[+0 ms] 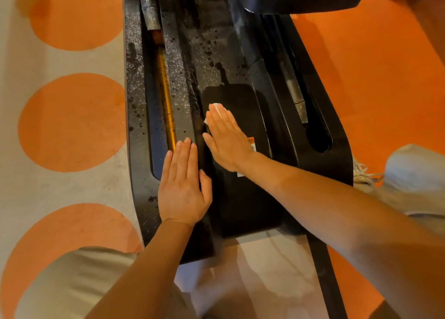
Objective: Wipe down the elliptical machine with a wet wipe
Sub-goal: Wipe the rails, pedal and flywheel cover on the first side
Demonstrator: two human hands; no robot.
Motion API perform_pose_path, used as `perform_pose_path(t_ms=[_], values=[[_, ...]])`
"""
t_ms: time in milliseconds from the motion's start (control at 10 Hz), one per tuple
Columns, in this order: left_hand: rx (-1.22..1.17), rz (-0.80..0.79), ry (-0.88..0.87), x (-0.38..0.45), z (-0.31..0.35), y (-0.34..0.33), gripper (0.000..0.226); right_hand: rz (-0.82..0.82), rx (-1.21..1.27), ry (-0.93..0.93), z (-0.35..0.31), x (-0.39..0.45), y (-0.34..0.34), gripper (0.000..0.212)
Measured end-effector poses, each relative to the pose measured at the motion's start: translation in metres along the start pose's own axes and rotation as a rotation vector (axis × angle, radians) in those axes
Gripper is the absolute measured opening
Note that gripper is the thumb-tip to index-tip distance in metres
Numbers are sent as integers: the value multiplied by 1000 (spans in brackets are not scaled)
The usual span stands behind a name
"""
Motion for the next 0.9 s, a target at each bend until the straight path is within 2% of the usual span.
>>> perform_pose_path(t_ms=[100,200,300,400,500,600,700,900], values=[[-9,0,2,0,-1,0,56,12,-60,51,24,-4,7,59],[-15,-11,13,0,-2,-1,57,44,-41,-172,65,-17,16,62],[-18,-14,18,0,-2,-1,57,13,-33,-259,62,-29,13,62],[-21,-11,11,0,-2,-1,56,27,-41,-147,27,-55,2,67],[-20,-9,10,0,-1,-2,57,-24,-164,38,-11,-96,-24,70],[-22,-17,17,-1,-2,-3,57,-41,-228,-73,-1,-122,-35,75],[-13,-25,29,0,-3,-3,57,-19,-152,-358,26,-134,-30,78],[-20,-22,27,-1,-2,-2,58,-47,-9,-537,4,-154,-41,83]])
Point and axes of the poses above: each hand's wrist, its own x-axis towards the middle knuckle, its own y-axis out of the back of the hand, z = x × y, the point moved 9 cm from there along x, towards the middle knuckle, and after that the axes turned 6 degrees about y, right-handed, at the moved point
